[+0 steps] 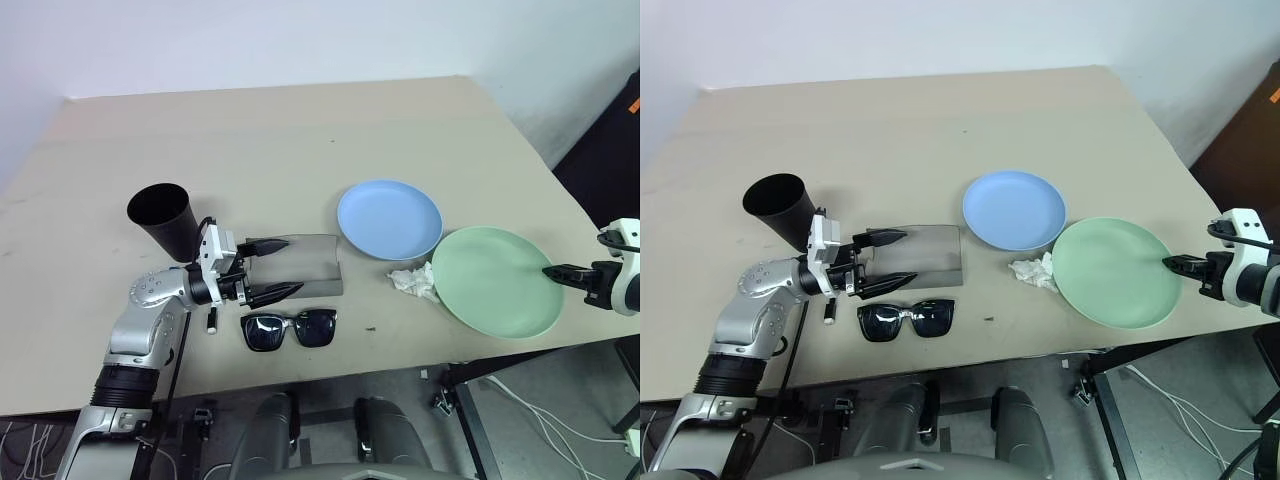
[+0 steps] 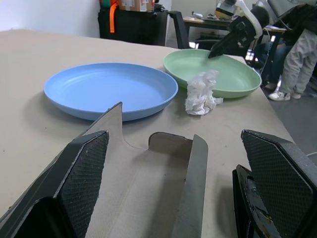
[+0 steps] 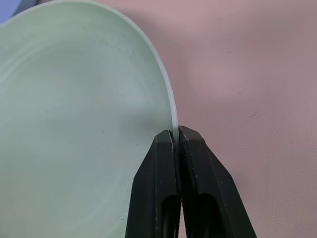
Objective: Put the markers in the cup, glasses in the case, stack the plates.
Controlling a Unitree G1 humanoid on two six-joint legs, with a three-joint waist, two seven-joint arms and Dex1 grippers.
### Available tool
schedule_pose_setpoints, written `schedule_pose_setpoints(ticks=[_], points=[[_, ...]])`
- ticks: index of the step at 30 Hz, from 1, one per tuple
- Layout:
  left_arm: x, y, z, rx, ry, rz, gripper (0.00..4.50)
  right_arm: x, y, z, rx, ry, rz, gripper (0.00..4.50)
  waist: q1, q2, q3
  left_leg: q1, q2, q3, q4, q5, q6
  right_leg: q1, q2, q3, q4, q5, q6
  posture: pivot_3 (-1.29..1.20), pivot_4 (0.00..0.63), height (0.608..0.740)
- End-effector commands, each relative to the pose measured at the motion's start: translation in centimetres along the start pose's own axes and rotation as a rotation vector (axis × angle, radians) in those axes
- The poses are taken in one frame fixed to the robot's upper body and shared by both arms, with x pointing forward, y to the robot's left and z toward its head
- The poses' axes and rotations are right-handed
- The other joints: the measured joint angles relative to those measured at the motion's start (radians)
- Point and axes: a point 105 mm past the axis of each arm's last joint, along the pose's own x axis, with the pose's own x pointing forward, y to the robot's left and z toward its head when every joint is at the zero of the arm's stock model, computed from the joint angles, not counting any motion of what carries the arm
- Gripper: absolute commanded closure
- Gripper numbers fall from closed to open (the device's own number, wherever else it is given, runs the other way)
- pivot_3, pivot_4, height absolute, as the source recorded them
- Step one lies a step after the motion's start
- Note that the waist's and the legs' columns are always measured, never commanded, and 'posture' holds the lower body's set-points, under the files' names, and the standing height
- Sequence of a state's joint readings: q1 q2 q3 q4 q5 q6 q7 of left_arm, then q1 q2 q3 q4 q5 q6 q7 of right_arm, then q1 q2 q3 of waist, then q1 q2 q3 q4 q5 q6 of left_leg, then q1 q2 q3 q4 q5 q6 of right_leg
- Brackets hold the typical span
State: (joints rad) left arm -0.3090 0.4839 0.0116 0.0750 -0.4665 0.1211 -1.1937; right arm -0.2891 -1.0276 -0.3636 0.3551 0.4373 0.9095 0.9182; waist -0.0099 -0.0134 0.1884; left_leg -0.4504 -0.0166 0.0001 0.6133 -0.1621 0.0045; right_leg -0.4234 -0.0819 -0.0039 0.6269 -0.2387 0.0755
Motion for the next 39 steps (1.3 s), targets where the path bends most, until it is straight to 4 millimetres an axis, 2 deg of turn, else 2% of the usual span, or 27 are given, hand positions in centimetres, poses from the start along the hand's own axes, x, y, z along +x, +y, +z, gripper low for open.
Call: schedule_pose_setpoints(ticks=[1, 8, 13, 17, 22, 25, 31, 35, 39], points=[[0.0, 0.1, 0.8, 0.034, -0.016, 0.0, 0.0, -1.8, 0.7, 2.3, -0.053, -0.069, 0.051, 4.47, 0.0, 0.0, 0.0, 0.0, 0.0, 0.0, 0.0, 0.0, 0.0, 0.0, 0.0, 0.0, 0.0, 0.0, 0.0, 0.0, 0.15, 0.735], [-0.3, 0.6, 1.1, 0.049, -0.017, 0.02, 0.0, -2.8, 3.2, 7.2, -0.071, -0.265, 0.193, 4.47, -0.006, 0.002, 0.001, 0.0, 0.0, 0.001, 0.0, -0.001, -0.001, -0.001, 0.0, 0.0, 0.0, 0.0, 0.0, 0.0, 0.15, 0.735], [-0.5, 0.8, 1.2, 0.059, -0.016, 0.037, 0.0, -2.0, 5.1, 11.4, -0.089, -0.393, 0.234, 4.47, -0.004, 0.002, 0.001, -0.001, 0.001, 0.001, 0.0, -0.001, -0.002, -0.002, 0.0, 0.0, 0.0, 0.0, 0.0, 0.0, 0.15, 0.735], [-1.0, 1.0, 1.5, 0.075, -0.013, 0.063, 0.0, 0.3, 6.5, 14.8, -0.102, -0.461, 0.213, 4.47, -0.004, 0.002, 0.001, -0.003, 0.001, 0.001, 0.0, -0.001, -0.002, -0.004, 0.0, 0.0, -0.001, 0.0, 0.0, 0.0, 0.15, 0.735], [-1.7, 1.1, 1.8, 0.087, -0.007, 0.095, 0.0, 4.1, 8.2, 16.6, -0.128, -0.425, 0.171, 4.47, -0.003, 0.002, 0.001, -0.009, 0.001, 0.001, -0.001, 0.0, 0.0, -0.009, 0.0, 0.0, -0.001, 0.0, 0.0, 0.0, 0.15, 0.735], [-2.1, 1.2, 2.1, 0.098, -0.003, 0.12, 0.0, 6.0, 9.5, 16.5, -0.176, -0.382, 0.19, 4.47, 0.0, 0.003, 0.002, -0.013, 0.0, 0.001, -0.001, 0.0, 0.0, -0.012, -0.001, 0.0, -0.001, 0.001, 0.0, 0.0, 0.15, 0.735], [-2.5, 1.2, 2.6, 0.106, -0.001, 0.147, 0.0, 9.9, 11.3, 14.2, -0.25, -0.248, 0.203, 4.47, -0.002, 0.003, 0.002, -0.013, 0.0, 0.001, -0.001, 0.0, 0.001, -0.012, -0.001, 0.0, 0.0, 0.001, 0.0, 0.0, 0.15, 0.735], [-2.6, 1.3, 2.8, 0.111, 0.0, 0.159, 0.0, 10.9, 11.9, 13.0, -0.299, -0.196, 0.215, 4.47, -0.003, 0.003, 0.002, -0.012, 0.0, 0.001, 0.0, 0.0, 0.001, -0.012, -0.001, 0.0, 0.002, 0.001, 0.0, 0.0, 0.15, 0.735], [-2.7, 1.4, 2.8, 0.11, 0.0, 0.165, 0.0, 11.3, 12.4, 12.8, -0.312, -0.199, 0.233, 4.47, -0.004, 0.003, 0.002, -0.011, 0.0, 0.001, 0.0, 0.0, 0.001, -0.012, -0.001, 0.0, 0.002, 0.001, 0.0, 0.0, 0.15, 0.735]])
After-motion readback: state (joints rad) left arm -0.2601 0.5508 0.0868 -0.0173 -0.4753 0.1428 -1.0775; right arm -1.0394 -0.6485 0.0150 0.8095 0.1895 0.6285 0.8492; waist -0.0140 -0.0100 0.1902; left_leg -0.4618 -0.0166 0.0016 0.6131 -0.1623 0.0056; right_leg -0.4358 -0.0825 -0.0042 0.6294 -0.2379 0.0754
